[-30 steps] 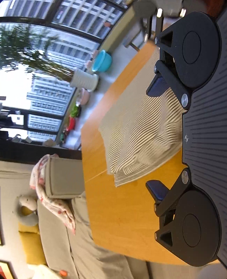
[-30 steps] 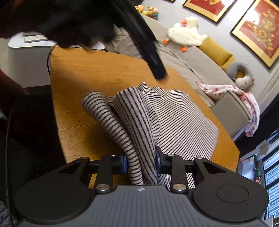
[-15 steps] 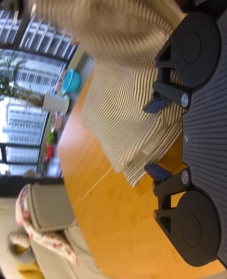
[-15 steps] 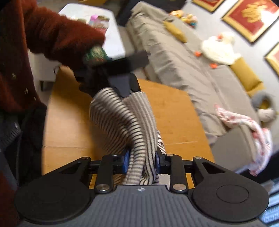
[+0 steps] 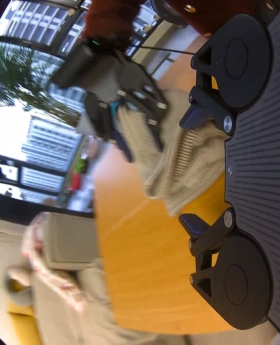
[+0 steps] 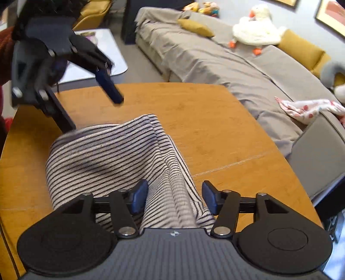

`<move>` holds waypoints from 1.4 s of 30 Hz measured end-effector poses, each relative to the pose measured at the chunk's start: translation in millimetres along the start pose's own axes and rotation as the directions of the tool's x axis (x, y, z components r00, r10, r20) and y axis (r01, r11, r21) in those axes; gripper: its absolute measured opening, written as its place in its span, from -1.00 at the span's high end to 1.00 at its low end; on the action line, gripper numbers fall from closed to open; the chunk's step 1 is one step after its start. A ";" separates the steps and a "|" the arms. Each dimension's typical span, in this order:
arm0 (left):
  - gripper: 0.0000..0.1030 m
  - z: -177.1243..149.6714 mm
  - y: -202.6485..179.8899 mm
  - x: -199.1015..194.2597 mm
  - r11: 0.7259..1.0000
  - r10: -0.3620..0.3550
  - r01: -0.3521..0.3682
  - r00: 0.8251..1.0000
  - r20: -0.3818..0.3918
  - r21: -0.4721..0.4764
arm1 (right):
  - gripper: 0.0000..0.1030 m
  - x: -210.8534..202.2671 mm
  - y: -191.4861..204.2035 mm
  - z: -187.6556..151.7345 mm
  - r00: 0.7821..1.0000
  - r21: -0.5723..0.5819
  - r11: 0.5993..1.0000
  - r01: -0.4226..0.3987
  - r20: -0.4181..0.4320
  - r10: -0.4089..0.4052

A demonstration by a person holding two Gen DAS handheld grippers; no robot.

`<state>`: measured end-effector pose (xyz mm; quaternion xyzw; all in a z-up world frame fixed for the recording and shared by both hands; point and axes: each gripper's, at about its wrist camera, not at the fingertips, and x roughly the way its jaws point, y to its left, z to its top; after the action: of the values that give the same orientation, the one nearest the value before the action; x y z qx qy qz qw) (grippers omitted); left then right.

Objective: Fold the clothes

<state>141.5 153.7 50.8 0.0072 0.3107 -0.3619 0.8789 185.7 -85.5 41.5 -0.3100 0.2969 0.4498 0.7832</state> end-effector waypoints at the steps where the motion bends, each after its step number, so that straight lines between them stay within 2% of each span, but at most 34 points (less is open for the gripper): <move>1: -0.90 5.8 -4.3 -3.9 1.000 -0.013 0.013 0.999 0.029 0.014 | -0.19 -1.7 -0.3 -2.8 1.000 0.012 1.000 0.008 0.009 -0.009; 2: -0.90 11.5 -8.6 -7.9 0.999 -0.027 0.025 0.998 0.059 0.028 | -0.30 -2.5 -1.5 -5.3 1.000 0.018 1.000 0.024 0.015 -0.025; 3: -0.90 15.4 -12.2 -5.8 0.998 -0.049 0.047 0.996 0.071 0.032 | -0.35 -2.8 -2.9 -6.9 0.999 0.024 0.999 0.040 0.021 -0.041; 5: -0.91 22.4 -19.2 1.3 0.995 -0.096 0.093 0.992 0.087 0.036 | -0.62 -2.0 -5.2 -5.5 0.997 0.052 0.996 0.070 0.026 -0.072; 6: -0.91 25.9 -22.7 4.8 0.992 -0.120 0.117 0.988 0.095 0.038 | -0.69 1.3 -8.0 -3.2 0.996 0.075 0.994 0.085 0.026 -0.088; 8: -0.91 22.3 -32.2 23.0 0.985 -0.170 0.169 0.985 0.045 0.026 | -0.82 3.3 -13.8 -0.8 0.994 0.118 0.988 0.103 0.028 -0.107; 11: -0.87 14.3 -37.9 55.3 0.992 -0.121 0.123 0.992 -0.042 0.040 | -0.92 -8.7 -22.4 0.0 0.987 0.162 0.976 0.145 0.050 -0.155; 13: -0.78 11.7 -31.7 67.1 0.996 -0.080 0.081 0.995 -0.059 0.020 | -1.00 -24.3 -26.1 -2.7 0.975 0.191 0.962 0.194 0.070 -0.211; 16: -0.78 10.9 -20.6 73.6 0.998 -0.050 0.048 0.997 -0.058 -0.034 | -1.00 -48.6 -29.7 -10.9 0.949 0.252 0.929 0.270 0.094 -0.301; 18: -0.78 8.9 -16.7 77.4 0.998 -0.036 0.033 0.997 -0.063 -0.046 | -1.00 -52.4 -35.2 -18.4 0.927 0.313 0.892 0.325 0.083 -0.367; 21: -0.79 6.9 -15.7 81.8 0.999 -0.027 0.024 0.997 -0.068 -0.041 | -1.00 -18.0 -50.7 -30.1 0.899 0.362 0.832 0.421 -0.045 -0.435; 23: -0.79 7.0 -14.7 83.5 0.999 -0.027 0.025 0.997 -0.068 -0.043 | -1.00 14.8 -51.1 -42.3 0.888 0.345 0.821 0.456 -0.112 -0.446; 26: -0.79 7.1 -13.2 86.0 0.999 -0.028 0.025 0.997 -0.066 -0.045 | -1.00 29.6 -42.7 -49.1 0.848 0.383 0.771 0.509 -0.068 -0.526; 31: -0.84 7.2 -10.8 90.1 0.998 -0.028 0.025 0.998 -0.064 -0.049 | -1.00 28.8 -36.8 -46.2 0.823 0.455 0.711 0.536 -0.095 -0.560; 33: -0.85 7.3 -9.8 91.8 0.998 -0.028 0.025 0.998 -0.063 -0.051 | -1.00 20.0 -32.8 -49.7 0.826 0.485 0.696 0.529 -0.105 -0.554; 37: -0.86 6.6 -7.7 93.0 0.998 -0.032 0.029 0.998 -0.062 -0.052 | -1.00 1.3 -42.5 -48.5 0.875 0.560 0.697 0.448 -0.116 -0.470; 40: -0.86 5.0 -6.9 92.0 0.998 -0.036 0.033 0.998 -0.059 -0.056 | -1.00 -22.8 -43.4 -55.6 0.920 0.670 0.670 0.321 -0.055 -0.387; 42: -0.86 4.0 -6.5 91.6 0.998 -0.039 0.035 0.998 -0.056 -0.058 | -1.00 -37.8 -41.3 -61.2 0.940 0.728 0.644 0.235 -0.003 -0.340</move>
<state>189.5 90.0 4.9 -0.0133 0.3461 -0.3687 0.8626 195.1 -167.9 40.0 0.0088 0.3423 0.1870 0.9207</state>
